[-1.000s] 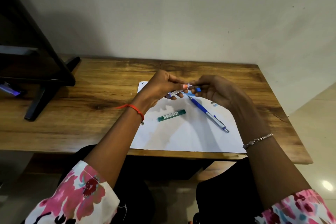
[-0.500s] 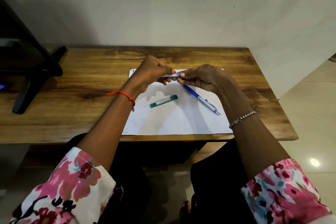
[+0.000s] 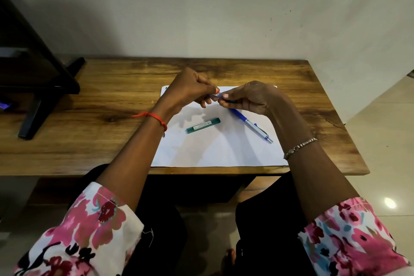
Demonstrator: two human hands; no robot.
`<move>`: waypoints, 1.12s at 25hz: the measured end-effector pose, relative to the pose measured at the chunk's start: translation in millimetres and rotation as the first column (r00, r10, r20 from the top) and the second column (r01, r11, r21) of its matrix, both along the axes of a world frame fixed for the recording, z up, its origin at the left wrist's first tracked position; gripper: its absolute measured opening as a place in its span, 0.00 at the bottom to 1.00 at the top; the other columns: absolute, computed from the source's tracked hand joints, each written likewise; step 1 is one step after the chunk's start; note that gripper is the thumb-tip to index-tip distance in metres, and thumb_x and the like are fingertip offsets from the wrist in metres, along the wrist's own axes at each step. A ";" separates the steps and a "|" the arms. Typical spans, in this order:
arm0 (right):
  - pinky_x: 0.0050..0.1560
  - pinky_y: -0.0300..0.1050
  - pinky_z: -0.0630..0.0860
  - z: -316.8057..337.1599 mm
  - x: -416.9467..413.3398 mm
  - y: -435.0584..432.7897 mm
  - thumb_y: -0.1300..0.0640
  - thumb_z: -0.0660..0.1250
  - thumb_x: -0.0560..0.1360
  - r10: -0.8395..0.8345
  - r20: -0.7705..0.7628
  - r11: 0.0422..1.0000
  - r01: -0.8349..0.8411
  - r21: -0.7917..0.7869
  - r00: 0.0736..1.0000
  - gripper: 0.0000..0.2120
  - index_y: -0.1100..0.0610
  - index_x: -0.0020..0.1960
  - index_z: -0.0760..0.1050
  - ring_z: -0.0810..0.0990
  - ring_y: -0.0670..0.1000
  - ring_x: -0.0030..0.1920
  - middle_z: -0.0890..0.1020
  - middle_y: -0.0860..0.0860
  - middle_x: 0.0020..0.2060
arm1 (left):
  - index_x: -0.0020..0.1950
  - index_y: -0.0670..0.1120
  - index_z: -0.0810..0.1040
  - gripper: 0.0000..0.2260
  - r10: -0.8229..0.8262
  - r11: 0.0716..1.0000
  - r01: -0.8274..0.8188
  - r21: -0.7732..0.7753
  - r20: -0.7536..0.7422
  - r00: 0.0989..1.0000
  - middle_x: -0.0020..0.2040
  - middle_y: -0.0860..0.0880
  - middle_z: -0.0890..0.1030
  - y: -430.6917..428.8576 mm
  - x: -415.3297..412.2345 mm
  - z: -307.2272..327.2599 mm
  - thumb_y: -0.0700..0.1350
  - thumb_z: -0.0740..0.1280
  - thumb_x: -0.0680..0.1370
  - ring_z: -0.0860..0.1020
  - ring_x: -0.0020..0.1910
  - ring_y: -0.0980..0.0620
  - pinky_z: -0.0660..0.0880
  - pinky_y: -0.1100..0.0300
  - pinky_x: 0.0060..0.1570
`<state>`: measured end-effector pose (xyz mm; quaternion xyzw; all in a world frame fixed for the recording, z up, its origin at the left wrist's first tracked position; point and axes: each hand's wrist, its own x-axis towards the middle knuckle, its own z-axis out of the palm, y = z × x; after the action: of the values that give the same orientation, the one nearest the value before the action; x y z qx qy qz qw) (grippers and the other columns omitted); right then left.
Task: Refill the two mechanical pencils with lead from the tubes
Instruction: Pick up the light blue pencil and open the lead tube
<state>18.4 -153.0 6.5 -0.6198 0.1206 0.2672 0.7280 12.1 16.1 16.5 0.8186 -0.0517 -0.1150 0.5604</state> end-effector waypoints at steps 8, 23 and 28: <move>0.35 0.38 0.81 1.7 1.3 -1.0 0.72 0.65 0.73 -0.008 -0.001 0.999 0.008 -0.036 1.000 0.04 0.72 0.46 0.77 0.83 0.50 0.31 0.82 0.60 0.35 | 0.48 0.36 0.82 0.06 -0.016 1.000 0.016 -0.004 -0.004 1.000 0.26 0.53 0.81 5.8 0.4 1.7 0.36 0.68 0.73 0.78 0.26 0.58 0.73 0.68 0.25; 0.31 0.36 0.67 12.0 1.7 -5.1 0.52 0.69 0.74 0.116 0.375 0.870 0.089 -0.485 0.920 0.13 0.61 0.38 0.76 0.69 0.49 0.30 0.72 0.53 0.30 | 0.55 0.41 0.80 0.10 -0.004 0.999 0.000 -0.044 -0.094 0.996 0.41 0.50 0.82 4.5 0.9 -0.2 0.41 0.66 0.76 0.81 0.34 0.59 0.79 0.59 0.46; 0.31 0.33 0.67 16.3 -0.5 -0.6 0.54 0.64 0.77 0.206 0.493 0.831 0.115 -0.544 0.845 0.14 0.56 0.34 0.71 0.69 0.47 0.30 0.70 0.50 0.28 | 0.54 0.45 0.80 0.08 0.028 0.996 -0.039 -0.080 -0.129 0.991 0.42 0.49 0.82 0.4 -1.6 3.0 0.43 0.66 0.76 0.80 0.32 0.59 0.79 0.60 0.43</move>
<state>17.9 -153.6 22.9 -0.8554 -0.0290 0.0562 0.5141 10.5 16.5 19.5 0.7864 -0.0069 -0.1553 0.5978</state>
